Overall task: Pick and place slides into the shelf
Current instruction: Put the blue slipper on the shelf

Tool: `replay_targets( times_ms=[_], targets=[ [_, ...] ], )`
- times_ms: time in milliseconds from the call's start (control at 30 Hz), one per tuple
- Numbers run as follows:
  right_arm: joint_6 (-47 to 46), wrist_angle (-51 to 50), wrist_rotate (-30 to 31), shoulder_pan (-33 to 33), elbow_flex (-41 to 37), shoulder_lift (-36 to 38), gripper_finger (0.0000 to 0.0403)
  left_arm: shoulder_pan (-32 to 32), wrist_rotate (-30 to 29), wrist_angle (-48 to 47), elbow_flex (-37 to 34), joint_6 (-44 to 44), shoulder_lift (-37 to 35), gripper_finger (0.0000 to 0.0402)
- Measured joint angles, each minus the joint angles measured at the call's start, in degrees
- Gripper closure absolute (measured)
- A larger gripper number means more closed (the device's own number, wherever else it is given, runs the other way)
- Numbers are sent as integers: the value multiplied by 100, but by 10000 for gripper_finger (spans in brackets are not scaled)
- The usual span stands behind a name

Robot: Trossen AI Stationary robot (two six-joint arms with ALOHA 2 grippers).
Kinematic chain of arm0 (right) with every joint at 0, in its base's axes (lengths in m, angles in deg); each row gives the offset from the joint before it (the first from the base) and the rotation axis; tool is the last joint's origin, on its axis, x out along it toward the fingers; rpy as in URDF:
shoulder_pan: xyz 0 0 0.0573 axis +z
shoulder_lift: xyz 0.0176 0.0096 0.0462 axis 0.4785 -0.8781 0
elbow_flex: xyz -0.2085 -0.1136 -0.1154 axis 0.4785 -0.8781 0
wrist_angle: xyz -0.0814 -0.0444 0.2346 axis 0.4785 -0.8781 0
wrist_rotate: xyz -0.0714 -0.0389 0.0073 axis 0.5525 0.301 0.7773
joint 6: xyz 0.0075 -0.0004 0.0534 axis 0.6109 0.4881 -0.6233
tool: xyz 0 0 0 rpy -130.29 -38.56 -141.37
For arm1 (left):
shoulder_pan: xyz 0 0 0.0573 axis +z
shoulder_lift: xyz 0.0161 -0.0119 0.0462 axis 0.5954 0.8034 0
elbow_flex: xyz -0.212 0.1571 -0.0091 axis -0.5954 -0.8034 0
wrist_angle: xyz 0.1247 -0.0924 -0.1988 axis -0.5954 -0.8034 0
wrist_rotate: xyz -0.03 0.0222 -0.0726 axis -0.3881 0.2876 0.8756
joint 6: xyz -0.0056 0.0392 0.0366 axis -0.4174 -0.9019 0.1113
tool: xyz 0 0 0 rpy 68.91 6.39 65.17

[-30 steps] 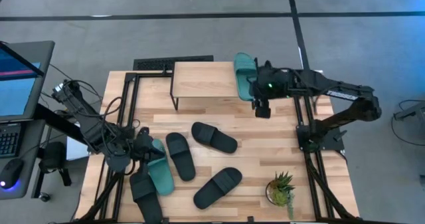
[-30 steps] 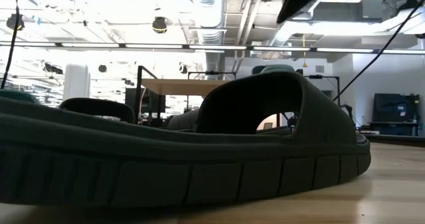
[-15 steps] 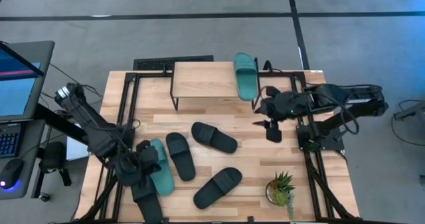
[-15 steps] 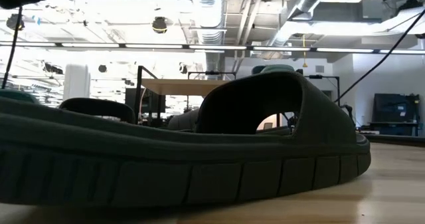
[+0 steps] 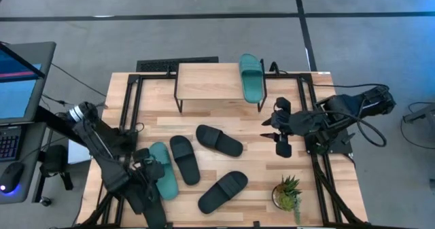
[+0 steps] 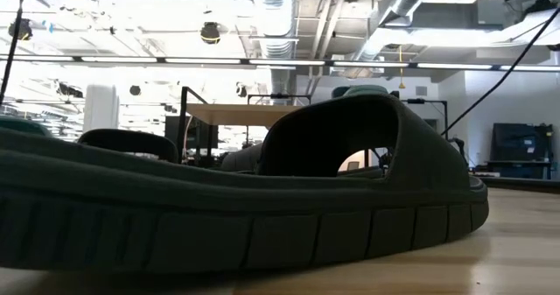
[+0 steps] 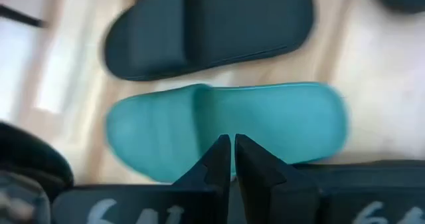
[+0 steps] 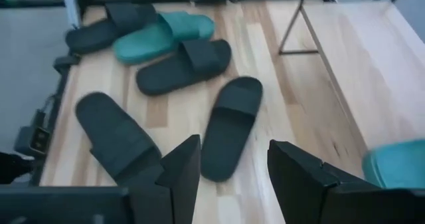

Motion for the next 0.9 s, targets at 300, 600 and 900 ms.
replay_targets(
  times_ms=[300, 600, 900],
  targets=[
    [-4, 374, 91, 457, 0, -2, 242, -56, -114, -213, 272, 266, 748, 387],
    [-6, 314, 91, 552, 0, -2, 242, -56, 120, -308, 296, 706, 763, 334],
    [-2, 337, 249, 550, 0, -2, 242, -54, -260, -483, 253, 765, 770, 266]
  ],
)
